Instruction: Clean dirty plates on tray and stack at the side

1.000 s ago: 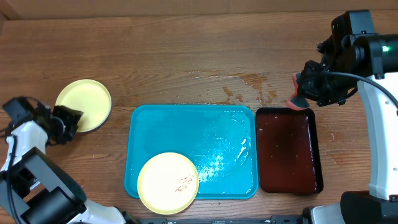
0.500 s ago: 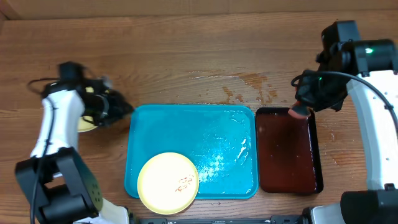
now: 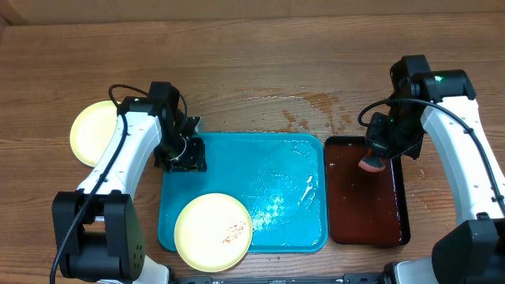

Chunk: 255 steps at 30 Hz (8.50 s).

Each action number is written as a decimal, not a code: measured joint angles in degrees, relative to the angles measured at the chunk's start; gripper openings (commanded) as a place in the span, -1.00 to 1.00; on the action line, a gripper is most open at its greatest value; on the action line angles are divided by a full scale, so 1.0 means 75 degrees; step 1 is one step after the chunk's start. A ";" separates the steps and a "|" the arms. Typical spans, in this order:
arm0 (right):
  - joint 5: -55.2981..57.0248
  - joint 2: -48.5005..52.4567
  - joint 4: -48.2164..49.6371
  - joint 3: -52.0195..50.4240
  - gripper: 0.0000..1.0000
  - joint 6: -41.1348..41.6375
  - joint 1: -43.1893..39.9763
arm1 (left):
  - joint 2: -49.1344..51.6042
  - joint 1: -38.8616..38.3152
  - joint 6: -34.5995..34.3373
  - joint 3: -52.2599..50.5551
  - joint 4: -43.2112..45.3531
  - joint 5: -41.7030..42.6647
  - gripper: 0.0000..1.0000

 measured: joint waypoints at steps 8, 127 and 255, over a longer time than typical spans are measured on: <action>-0.0388 0.0000 0.0160 0.0000 -0.92 -0.0361 0.0000 | 0.0000 0.0000 0.0268 -0.0012 -0.0154 -0.0085 -0.81; -0.1335 0.0009 0.1929 -0.2900 1.00 -0.0487 0.0000 | -0.1239 0.0000 -0.0484 -0.2177 0.0044 -0.0758 0.18; -0.0122 -0.0539 0.3789 -0.3526 -0.92 0.0219 -0.0003 | 0.0863 -0.0085 -0.0565 -0.2008 0.1437 0.1271 -0.92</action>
